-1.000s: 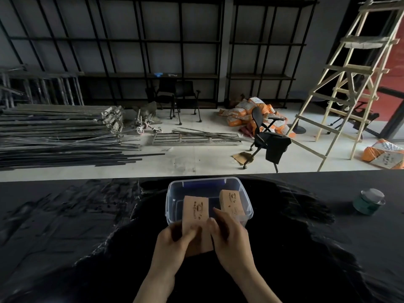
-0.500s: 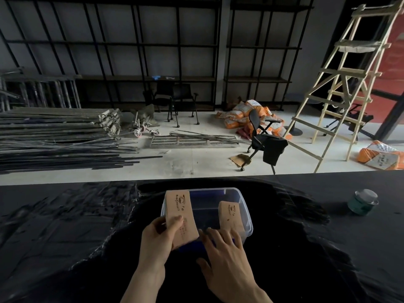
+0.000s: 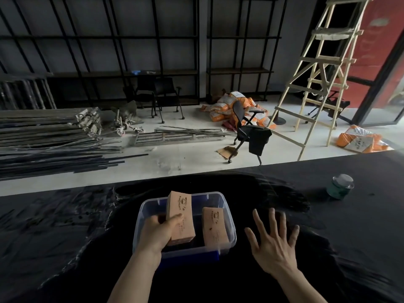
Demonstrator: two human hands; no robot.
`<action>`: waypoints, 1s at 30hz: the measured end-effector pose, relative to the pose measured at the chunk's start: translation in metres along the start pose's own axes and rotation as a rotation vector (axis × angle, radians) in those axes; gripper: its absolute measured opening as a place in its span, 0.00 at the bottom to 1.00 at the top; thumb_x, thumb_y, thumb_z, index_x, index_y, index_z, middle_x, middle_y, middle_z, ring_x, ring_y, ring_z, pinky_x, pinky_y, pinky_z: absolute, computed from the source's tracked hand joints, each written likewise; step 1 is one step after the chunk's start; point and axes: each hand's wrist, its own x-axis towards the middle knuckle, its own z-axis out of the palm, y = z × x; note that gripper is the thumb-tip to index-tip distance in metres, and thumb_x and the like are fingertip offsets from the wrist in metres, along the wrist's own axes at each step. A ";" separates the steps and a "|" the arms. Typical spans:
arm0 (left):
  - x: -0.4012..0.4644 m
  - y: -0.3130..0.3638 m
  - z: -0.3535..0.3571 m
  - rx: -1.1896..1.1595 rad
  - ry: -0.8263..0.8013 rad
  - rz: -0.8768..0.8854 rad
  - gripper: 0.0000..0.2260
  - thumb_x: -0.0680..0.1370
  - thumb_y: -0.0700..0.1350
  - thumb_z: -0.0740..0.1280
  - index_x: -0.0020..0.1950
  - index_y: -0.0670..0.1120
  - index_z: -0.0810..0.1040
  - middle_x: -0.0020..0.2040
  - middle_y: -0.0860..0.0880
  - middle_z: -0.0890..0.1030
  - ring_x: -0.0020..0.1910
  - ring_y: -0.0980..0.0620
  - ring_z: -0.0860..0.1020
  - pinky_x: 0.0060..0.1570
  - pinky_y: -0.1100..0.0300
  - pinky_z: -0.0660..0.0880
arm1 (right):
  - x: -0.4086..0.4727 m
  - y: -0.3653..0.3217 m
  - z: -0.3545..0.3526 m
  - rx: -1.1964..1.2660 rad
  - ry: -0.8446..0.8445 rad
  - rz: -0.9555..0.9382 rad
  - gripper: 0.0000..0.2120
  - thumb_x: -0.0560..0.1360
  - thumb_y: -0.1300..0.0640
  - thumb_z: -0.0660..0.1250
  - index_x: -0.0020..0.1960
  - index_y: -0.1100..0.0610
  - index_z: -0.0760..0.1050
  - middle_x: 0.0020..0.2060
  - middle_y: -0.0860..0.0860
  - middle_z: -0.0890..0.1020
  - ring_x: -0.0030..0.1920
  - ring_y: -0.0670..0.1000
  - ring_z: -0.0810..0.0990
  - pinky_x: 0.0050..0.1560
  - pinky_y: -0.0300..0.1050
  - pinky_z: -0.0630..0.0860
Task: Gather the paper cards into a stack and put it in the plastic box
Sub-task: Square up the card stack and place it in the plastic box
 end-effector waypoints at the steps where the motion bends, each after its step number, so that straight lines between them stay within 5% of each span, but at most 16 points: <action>1: 0.003 0.000 0.001 0.024 0.005 -0.009 0.08 0.75 0.49 0.76 0.50 0.48 0.83 0.42 0.49 0.86 0.43 0.52 0.82 0.36 0.60 0.74 | 0.001 0.006 0.010 -0.036 -0.039 0.009 0.42 0.70 0.25 0.27 0.81 0.37 0.35 0.84 0.55 0.38 0.81 0.61 0.31 0.77 0.74 0.35; 6: 0.019 -0.004 0.007 0.141 -0.021 -0.065 0.13 0.76 0.49 0.75 0.55 0.43 0.81 0.46 0.44 0.87 0.44 0.50 0.82 0.37 0.59 0.74 | 0.004 0.012 0.029 -0.054 -0.045 0.042 0.44 0.68 0.20 0.27 0.80 0.34 0.35 0.84 0.54 0.39 0.81 0.62 0.31 0.75 0.76 0.33; 10: 0.025 -0.003 0.015 0.254 -0.064 -0.124 0.19 0.76 0.47 0.75 0.58 0.39 0.72 0.45 0.43 0.84 0.49 0.44 0.82 0.54 0.47 0.77 | 0.005 0.012 0.032 -0.059 -0.012 0.036 0.43 0.68 0.19 0.28 0.80 0.34 0.34 0.84 0.53 0.38 0.81 0.61 0.31 0.75 0.76 0.34; 14: 0.031 -0.003 0.024 0.367 -0.110 -0.185 0.27 0.77 0.46 0.75 0.69 0.38 0.66 0.45 0.45 0.83 0.46 0.47 0.81 0.52 0.49 0.77 | 0.005 0.012 0.034 -0.058 -0.003 0.041 0.42 0.69 0.20 0.29 0.80 0.34 0.35 0.84 0.53 0.39 0.81 0.61 0.31 0.75 0.76 0.35; 16: 0.033 -0.004 0.029 0.421 -0.156 -0.218 0.36 0.76 0.46 0.75 0.77 0.37 0.60 0.49 0.45 0.82 0.48 0.48 0.80 0.49 0.52 0.75 | 0.005 0.013 0.036 -0.067 0.003 0.041 0.42 0.70 0.20 0.29 0.80 0.34 0.35 0.84 0.53 0.39 0.81 0.61 0.31 0.76 0.76 0.35; 18: 0.037 -0.006 0.034 0.516 -0.166 -0.206 0.43 0.76 0.50 0.75 0.81 0.39 0.53 0.64 0.41 0.78 0.62 0.43 0.77 0.55 0.51 0.72 | 0.005 0.012 0.036 -0.067 0.001 0.042 0.42 0.70 0.20 0.29 0.80 0.34 0.35 0.84 0.53 0.38 0.81 0.61 0.31 0.76 0.76 0.35; 20: 0.040 -0.007 0.036 0.696 -0.167 -0.159 0.42 0.75 0.56 0.73 0.80 0.41 0.57 0.73 0.41 0.73 0.70 0.42 0.74 0.59 0.50 0.71 | 0.004 0.012 0.037 -0.066 0.000 0.037 0.42 0.70 0.20 0.29 0.81 0.34 0.35 0.84 0.53 0.39 0.81 0.60 0.31 0.76 0.75 0.36; 24: 0.045 -0.012 0.034 0.910 -0.198 -0.069 0.27 0.74 0.65 0.67 0.65 0.49 0.79 0.52 0.51 0.81 0.51 0.50 0.79 0.56 0.52 0.78 | 0.005 0.012 0.038 -0.075 0.007 0.039 0.42 0.70 0.20 0.28 0.81 0.34 0.36 0.84 0.53 0.40 0.81 0.60 0.32 0.76 0.75 0.36; 30: 0.042 -0.015 0.036 0.903 -0.130 0.041 0.19 0.77 0.61 0.68 0.59 0.49 0.82 0.49 0.52 0.84 0.44 0.53 0.80 0.48 0.55 0.78 | 0.005 0.013 0.037 -0.068 -0.008 0.038 0.41 0.72 0.21 0.31 0.81 0.35 0.36 0.84 0.54 0.39 0.81 0.60 0.31 0.76 0.76 0.36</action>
